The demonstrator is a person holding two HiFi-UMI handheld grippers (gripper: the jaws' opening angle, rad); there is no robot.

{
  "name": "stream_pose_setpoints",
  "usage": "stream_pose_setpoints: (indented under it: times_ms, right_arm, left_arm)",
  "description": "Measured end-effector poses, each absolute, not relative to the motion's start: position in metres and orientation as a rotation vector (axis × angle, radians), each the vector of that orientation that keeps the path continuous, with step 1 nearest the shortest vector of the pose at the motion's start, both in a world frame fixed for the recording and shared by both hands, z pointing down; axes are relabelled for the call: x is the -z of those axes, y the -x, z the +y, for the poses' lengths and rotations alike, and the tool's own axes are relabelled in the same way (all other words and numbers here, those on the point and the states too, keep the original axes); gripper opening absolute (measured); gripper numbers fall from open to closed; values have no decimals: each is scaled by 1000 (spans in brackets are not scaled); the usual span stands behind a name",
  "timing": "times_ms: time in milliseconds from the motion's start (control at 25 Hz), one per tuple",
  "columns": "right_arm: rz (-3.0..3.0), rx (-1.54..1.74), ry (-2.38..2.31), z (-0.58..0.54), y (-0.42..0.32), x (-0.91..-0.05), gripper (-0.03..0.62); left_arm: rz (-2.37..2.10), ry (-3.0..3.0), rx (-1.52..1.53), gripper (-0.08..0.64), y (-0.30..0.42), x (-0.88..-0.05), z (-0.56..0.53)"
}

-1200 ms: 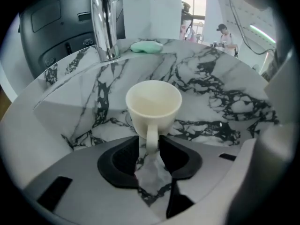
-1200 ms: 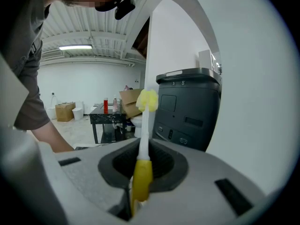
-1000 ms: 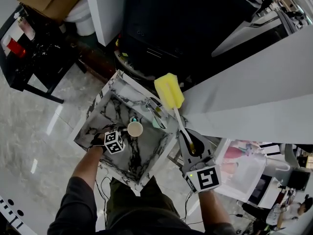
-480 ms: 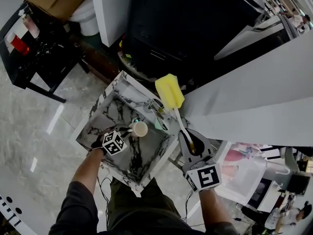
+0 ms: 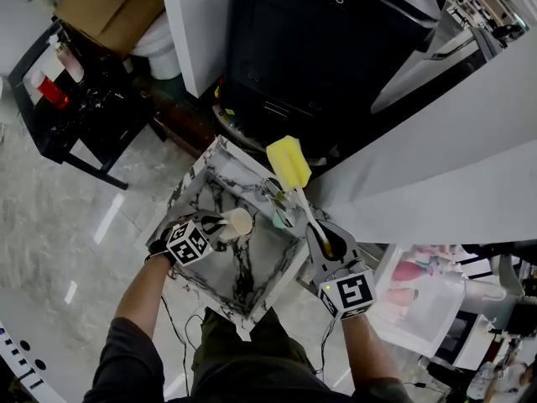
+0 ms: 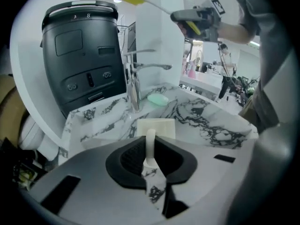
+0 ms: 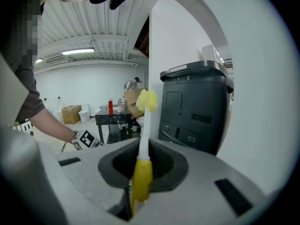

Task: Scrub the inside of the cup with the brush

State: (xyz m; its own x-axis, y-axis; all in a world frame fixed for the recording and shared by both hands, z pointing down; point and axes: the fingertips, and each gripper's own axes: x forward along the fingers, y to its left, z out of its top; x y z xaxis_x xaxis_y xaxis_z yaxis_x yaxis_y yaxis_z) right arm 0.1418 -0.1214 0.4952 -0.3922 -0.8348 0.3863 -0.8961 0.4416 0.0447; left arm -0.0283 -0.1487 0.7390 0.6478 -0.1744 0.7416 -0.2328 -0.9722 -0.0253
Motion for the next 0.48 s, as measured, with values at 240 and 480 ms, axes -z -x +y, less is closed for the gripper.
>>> stream_pose_setpoints:
  times_ms: [240,480]
  right_arm:
    - [-2376,-252,-1445,-127,-136,-497,34]
    - [-2401,-238,-1371,-132,-127,-494,34]
  left_arm:
    - [-415,-2853,-1283,46,44,-676,-175]
    - [-483,-2902,-1326,46,58,-619,-193]
